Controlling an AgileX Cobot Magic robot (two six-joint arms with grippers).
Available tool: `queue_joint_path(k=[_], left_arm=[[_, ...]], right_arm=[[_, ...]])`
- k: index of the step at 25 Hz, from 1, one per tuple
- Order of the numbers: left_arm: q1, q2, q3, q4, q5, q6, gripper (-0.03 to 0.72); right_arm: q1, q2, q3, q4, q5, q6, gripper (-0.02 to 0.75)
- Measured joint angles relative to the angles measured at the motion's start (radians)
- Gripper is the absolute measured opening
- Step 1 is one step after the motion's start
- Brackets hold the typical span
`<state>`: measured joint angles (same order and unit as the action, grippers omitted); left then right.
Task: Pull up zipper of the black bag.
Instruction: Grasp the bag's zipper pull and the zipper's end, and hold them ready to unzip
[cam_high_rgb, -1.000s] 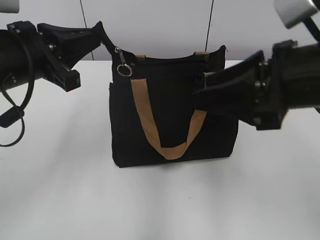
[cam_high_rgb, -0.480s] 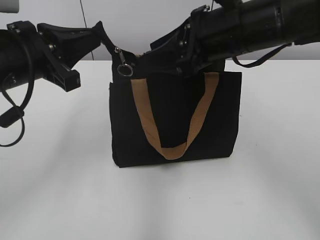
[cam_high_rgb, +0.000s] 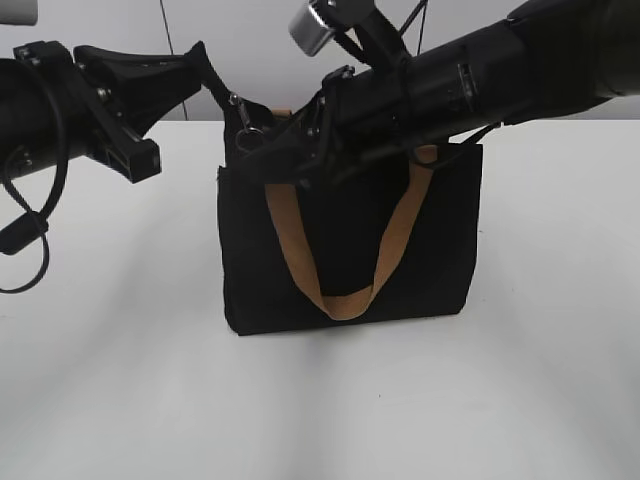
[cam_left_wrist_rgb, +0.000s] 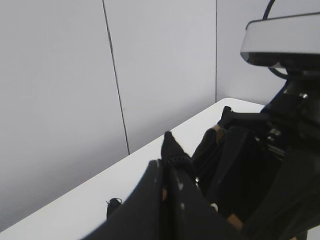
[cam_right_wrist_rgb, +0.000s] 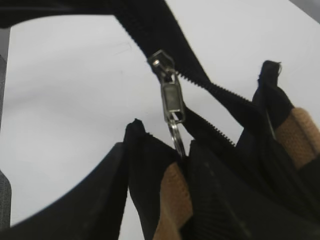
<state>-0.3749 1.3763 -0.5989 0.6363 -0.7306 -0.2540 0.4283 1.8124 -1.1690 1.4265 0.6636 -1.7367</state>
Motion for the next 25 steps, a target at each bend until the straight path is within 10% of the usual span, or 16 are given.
queue_joint_path(k=[25], left_arm=[[0.0, 0.0, 0.0, 0.003, 0.006, 0.0, -0.01]], right_arm=[[0.018, 0.007, -0.001, 0.1, -0.053, -0.004, 0.204]])
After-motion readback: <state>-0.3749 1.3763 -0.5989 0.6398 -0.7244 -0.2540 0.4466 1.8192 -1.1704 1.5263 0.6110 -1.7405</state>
